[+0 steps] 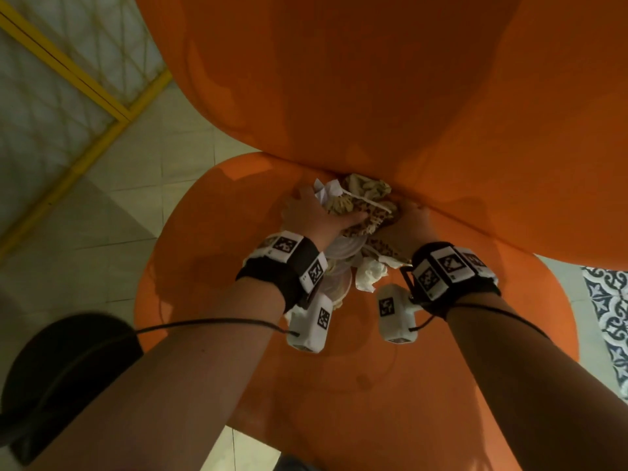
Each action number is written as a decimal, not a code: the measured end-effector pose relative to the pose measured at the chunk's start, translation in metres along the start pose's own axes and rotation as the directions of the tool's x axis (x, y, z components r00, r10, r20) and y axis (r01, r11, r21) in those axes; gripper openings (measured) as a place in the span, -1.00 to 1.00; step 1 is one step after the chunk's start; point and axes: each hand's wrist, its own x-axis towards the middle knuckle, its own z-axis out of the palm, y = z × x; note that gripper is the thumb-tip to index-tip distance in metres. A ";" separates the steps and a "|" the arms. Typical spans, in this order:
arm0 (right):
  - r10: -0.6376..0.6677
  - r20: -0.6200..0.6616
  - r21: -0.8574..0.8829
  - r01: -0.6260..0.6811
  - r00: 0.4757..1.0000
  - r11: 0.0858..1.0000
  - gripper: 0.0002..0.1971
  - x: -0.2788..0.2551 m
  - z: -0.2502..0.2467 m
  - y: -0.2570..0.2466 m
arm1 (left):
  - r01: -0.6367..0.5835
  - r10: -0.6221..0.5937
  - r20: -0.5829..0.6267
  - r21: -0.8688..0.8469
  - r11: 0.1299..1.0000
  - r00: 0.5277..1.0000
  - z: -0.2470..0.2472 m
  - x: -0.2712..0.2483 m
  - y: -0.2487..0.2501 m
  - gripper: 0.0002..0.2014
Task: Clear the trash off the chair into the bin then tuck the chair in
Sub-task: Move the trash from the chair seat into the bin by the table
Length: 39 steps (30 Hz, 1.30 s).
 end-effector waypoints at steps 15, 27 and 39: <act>-0.138 -0.218 0.234 0.189 0.966 0.954 -0.58 -0.042 0.035 0.034 | -0.005 0.073 0.215 -0.299 0.954 0.974 0.006 -0.027 -0.018 -0.36; -0.271 -0.280 0.284 0.349 0.921 0.893 -0.48 -0.048 0.008 0.024 | 0.019 0.066 0.133 -0.554 0.832 0.989 -0.049 -0.048 -0.029 -0.76; -0.452 -0.027 -0.329 0.418 0.892 0.846 -0.46 0.000 0.006 -0.036 | -0.019 0.017 0.123 0.013 1.000 0.992 -0.049 -0.086 -0.104 -0.25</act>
